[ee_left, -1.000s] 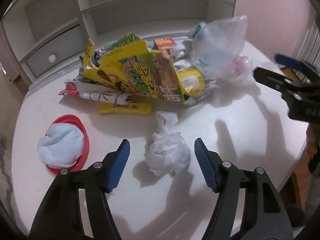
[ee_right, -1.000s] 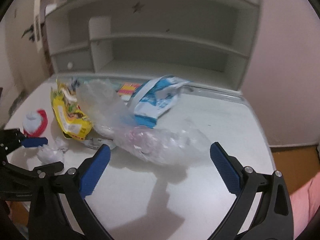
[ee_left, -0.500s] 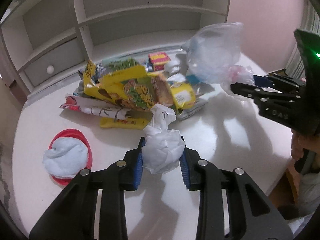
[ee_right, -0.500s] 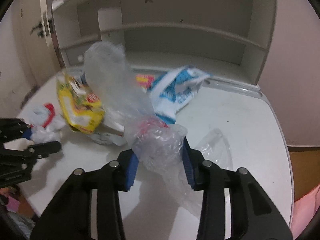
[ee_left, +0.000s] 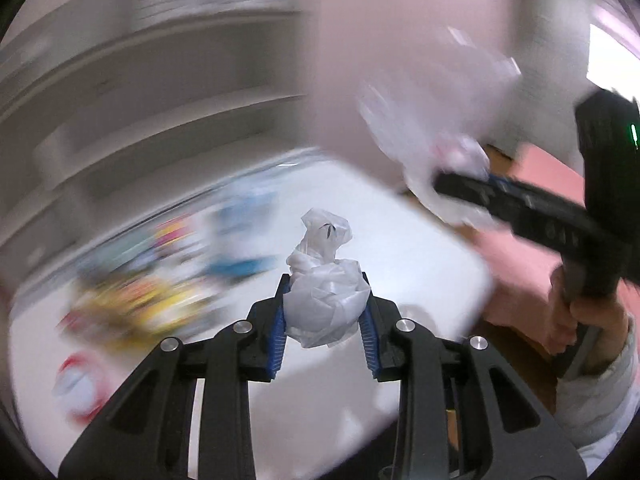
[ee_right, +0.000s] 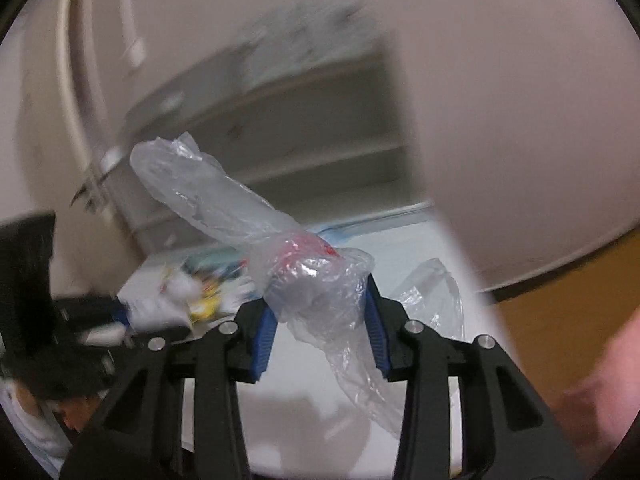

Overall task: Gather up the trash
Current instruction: 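Carry tissue and plastic bag to the black bin and open both tools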

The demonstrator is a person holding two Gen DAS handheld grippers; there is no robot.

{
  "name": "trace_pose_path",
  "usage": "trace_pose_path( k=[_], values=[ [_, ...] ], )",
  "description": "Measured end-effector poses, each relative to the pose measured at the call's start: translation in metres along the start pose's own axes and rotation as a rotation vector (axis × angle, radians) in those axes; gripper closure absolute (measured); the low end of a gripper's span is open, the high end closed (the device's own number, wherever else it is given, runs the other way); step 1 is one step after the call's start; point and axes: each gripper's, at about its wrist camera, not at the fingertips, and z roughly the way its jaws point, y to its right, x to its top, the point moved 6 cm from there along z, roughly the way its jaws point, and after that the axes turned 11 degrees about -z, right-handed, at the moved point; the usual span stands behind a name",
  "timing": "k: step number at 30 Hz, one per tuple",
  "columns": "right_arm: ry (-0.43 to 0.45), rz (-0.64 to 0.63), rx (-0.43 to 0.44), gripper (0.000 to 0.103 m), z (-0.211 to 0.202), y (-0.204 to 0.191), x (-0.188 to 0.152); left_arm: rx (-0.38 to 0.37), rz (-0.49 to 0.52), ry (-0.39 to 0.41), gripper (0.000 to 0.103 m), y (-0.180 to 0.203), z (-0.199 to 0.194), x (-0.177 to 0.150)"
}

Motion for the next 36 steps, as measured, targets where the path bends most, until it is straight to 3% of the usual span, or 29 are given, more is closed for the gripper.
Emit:
trace_pose_path(
  k=[3,6,8,9,14,16,18,20,21,22,23,26,29,34,36],
  values=[
    [0.018,0.108,-0.142,0.063,-0.066,0.064,-0.023,-0.177,0.144,-0.072,0.072,0.097,0.029,-0.012],
    [-0.048,0.244,-0.247,0.063,-0.109,0.126,-0.078,-0.319,0.244,-0.204,0.072,0.178,0.068,-0.050],
    [-0.134,0.372,-0.290,0.063,-0.120,0.166,-0.136,-0.407,0.241,-0.364,0.072,0.215,0.110,-0.093],
    [-0.181,0.427,-0.299,0.063,-0.118,0.182,-0.164,-0.437,0.198,-0.499,0.072,0.228,0.146,-0.127],
    [-0.550,0.673,-0.266,0.063,-0.059,0.227,-0.350,-0.280,0.138,-0.861,0.073,0.226,0.285,-0.254],
    [-0.602,0.759,-0.254,0.063,-0.050,0.237,-0.396,-0.255,0.147,-0.895,0.073,0.224,0.306,-0.275],
    [-0.607,0.798,-0.246,0.063,-0.048,0.244,-0.418,-0.267,0.135,-0.909,0.073,0.229,0.307,-0.281],
    [-0.638,0.792,-0.241,0.061,-0.042,0.248,-0.429,-0.258,0.152,-0.912,0.069,0.233,0.317,-0.285],
    [-0.648,0.791,-0.241,0.055,-0.039,0.249,-0.431,-0.242,0.161,-0.906,0.051,0.233,0.321,-0.282],
    [-0.659,0.798,-0.237,0.036,-0.037,0.252,-0.433,-0.239,0.160,-0.896,0.034,0.237,0.322,-0.282],
    [-0.668,0.816,-0.227,0.012,-0.035,0.254,-0.435,-0.240,0.156,-0.872,0.007,0.241,0.325,-0.279],
    [-0.635,0.846,-0.207,0.009,-0.043,0.254,-0.435,-0.244,0.182,-0.764,0.007,0.254,0.317,-0.264],
    [-0.601,0.821,-0.286,0.009,-0.066,0.267,-0.419,-0.262,0.270,-0.667,0.007,0.266,0.301,-0.246],
    [-0.433,0.567,-0.660,0.007,-0.137,0.273,-0.350,-0.352,0.350,-0.313,0.007,0.272,0.208,-0.162],
    [-0.398,0.426,-0.794,0.007,-0.156,0.261,-0.324,-0.397,0.347,-0.251,0.007,0.264,0.179,-0.138]
  ],
)
